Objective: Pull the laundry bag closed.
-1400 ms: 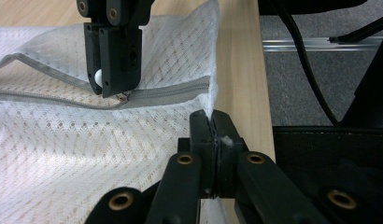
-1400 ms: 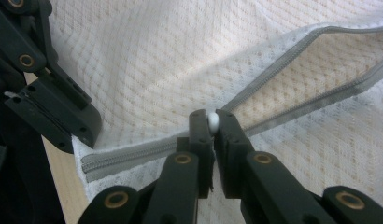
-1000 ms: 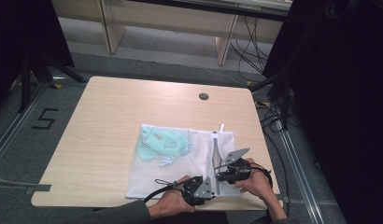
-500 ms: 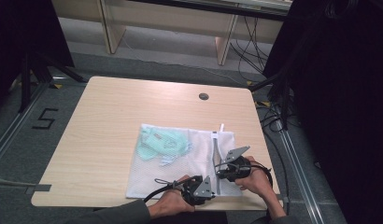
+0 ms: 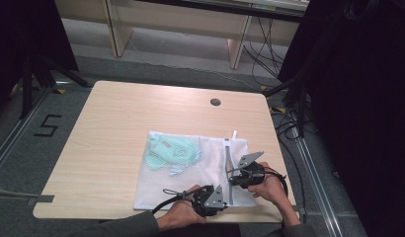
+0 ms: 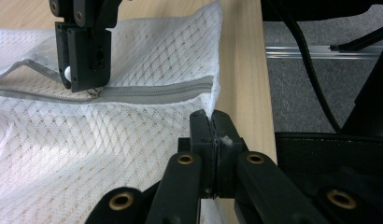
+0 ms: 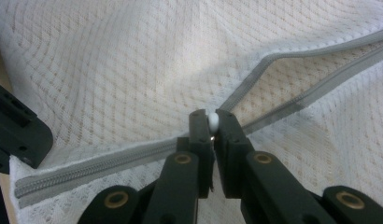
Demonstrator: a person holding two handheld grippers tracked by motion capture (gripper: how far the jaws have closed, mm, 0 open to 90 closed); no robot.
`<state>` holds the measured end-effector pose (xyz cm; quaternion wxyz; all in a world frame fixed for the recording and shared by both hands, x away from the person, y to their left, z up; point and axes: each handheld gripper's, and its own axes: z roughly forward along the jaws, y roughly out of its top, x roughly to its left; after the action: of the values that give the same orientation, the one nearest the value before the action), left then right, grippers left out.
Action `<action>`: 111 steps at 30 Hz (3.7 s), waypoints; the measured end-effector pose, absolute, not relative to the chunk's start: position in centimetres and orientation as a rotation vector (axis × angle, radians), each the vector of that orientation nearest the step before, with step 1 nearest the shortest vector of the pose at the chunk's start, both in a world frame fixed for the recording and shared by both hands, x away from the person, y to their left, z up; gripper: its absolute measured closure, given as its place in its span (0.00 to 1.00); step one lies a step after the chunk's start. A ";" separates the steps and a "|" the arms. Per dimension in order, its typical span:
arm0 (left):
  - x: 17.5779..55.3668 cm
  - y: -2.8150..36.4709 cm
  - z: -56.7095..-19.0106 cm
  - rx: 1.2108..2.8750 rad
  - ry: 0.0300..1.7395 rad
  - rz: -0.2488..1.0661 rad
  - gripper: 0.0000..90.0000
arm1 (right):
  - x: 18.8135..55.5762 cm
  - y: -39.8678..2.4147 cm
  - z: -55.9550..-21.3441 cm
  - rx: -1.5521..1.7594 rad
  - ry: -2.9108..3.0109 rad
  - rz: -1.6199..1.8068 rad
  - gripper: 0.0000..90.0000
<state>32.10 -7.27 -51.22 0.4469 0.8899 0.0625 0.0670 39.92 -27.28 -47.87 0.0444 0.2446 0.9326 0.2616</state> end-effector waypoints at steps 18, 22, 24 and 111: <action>32.4 -7.1 -51.0 2.199 0.180 0.138 0.99 | 41.7 -27.4 -48.2 0.750 2.792 0.819 0.96; 32.6 -6.9 -50.9 2.188 0.193 0.128 0.99 | 42.1 -27.2 -48.0 0.745 2.796 0.782 0.96; 32.8 -6.8 -50.9 2.201 0.190 0.134 0.99 | 42.2 -27.1 -48.1 0.745 2.789 0.797 0.96; 31.8 -7.0 -50.9 2.201 0.179 0.086 0.99 | 48.6 -27.0 -47.9 0.757 2.666 0.782 0.96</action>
<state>31.77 -7.03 -50.94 0.4491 0.8899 0.0725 0.0348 48.64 -26.96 -47.86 0.1307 0.2606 0.9178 0.2694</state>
